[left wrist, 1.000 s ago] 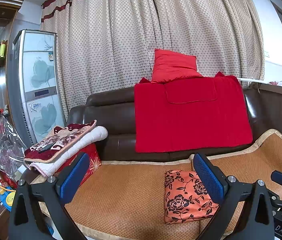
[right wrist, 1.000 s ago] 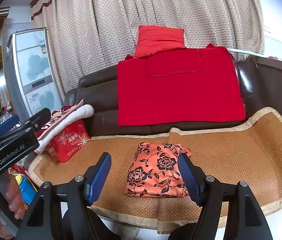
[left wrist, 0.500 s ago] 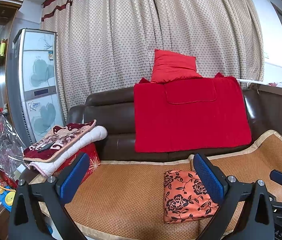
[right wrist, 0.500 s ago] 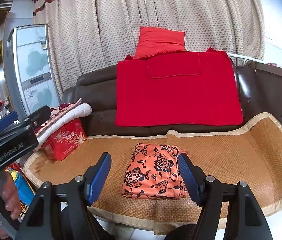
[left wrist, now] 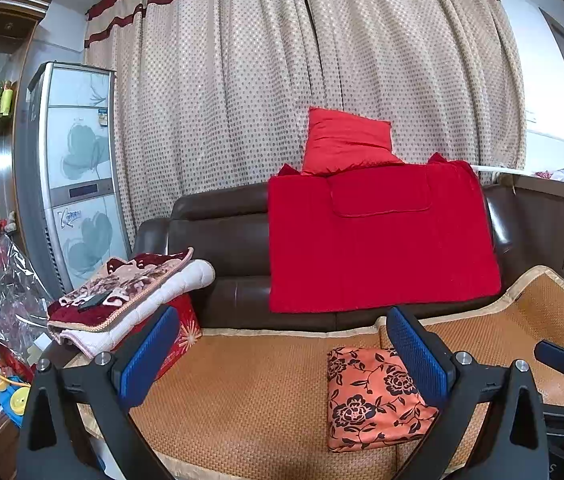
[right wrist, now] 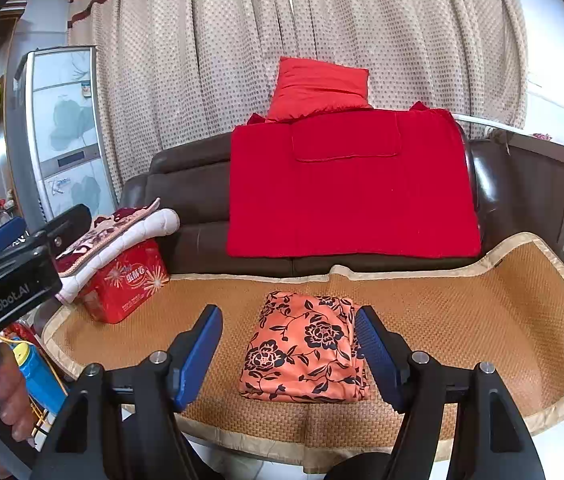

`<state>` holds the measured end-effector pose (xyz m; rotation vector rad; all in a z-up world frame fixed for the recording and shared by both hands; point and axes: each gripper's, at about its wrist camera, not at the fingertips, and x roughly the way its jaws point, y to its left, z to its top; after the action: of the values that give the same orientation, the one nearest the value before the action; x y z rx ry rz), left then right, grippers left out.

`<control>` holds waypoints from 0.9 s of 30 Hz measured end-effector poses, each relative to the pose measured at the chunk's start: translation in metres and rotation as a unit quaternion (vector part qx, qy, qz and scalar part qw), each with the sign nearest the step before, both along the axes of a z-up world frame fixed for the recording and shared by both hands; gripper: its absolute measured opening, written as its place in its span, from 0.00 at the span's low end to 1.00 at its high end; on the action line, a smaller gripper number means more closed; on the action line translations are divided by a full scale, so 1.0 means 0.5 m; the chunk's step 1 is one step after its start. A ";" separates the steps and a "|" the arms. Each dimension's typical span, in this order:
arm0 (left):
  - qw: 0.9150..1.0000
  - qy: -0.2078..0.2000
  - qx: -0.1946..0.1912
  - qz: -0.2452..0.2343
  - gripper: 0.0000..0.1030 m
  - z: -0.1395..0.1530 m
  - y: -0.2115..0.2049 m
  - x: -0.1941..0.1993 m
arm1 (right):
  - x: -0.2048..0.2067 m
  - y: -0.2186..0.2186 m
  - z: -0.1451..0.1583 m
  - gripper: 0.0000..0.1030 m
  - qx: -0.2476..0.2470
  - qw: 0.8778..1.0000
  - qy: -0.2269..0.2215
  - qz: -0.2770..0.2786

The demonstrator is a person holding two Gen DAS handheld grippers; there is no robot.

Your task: Fold small clothes

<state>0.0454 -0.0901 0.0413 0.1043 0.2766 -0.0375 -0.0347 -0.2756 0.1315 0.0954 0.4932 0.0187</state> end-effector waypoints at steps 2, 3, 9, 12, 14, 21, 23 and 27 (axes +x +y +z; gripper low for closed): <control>1.000 0.000 0.002 -0.002 1.00 -0.001 -0.001 -0.002 | 0.000 -0.001 0.000 0.71 0.000 1.000 0.002 -0.001; 1.000 -0.001 0.003 -0.002 1.00 -0.001 -0.002 -0.003 | -0.001 0.000 0.000 0.71 0.001 1.000 0.002 -0.002; 1.000 -0.002 0.006 -0.004 1.00 -0.001 -0.009 -0.008 | -0.005 -0.005 0.001 0.71 0.004 1.000 0.002 -0.011; 1.000 -0.001 0.009 -0.007 1.00 -0.002 -0.010 -0.006 | -0.006 -0.011 -0.002 0.71 0.008 1.000 0.003 -0.015; 1.000 0.000 0.010 -0.008 1.00 -0.003 -0.013 -0.005 | -0.003 -0.016 -0.005 0.71 0.009 1.000 0.006 -0.016; 1.000 0.005 0.018 -0.016 1.00 -0.011 -0.024 -0.002 | 0.002 -0.031 -0.015 0.71 0.012 1.000 0.010 -0.027; 1.000 0.007 0.017 -0.018 1.00 -0.014 -0.023 0.000 | 0.004 -0.036 -0.019 0.71 0.014 0.999 0.012 -0.029; 1.000 0.011 0.016 -0.020 1.00 -0.016 -0.020 0.006 | 0.008 -0.040 -0.023 0.71 0.016 0.999 0.016 -0.030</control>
<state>0.0483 -0.0999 0.0334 0.1413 0.2971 -0.0743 -0.0305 -0.2954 0.1198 0.1423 0.5217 -0.0339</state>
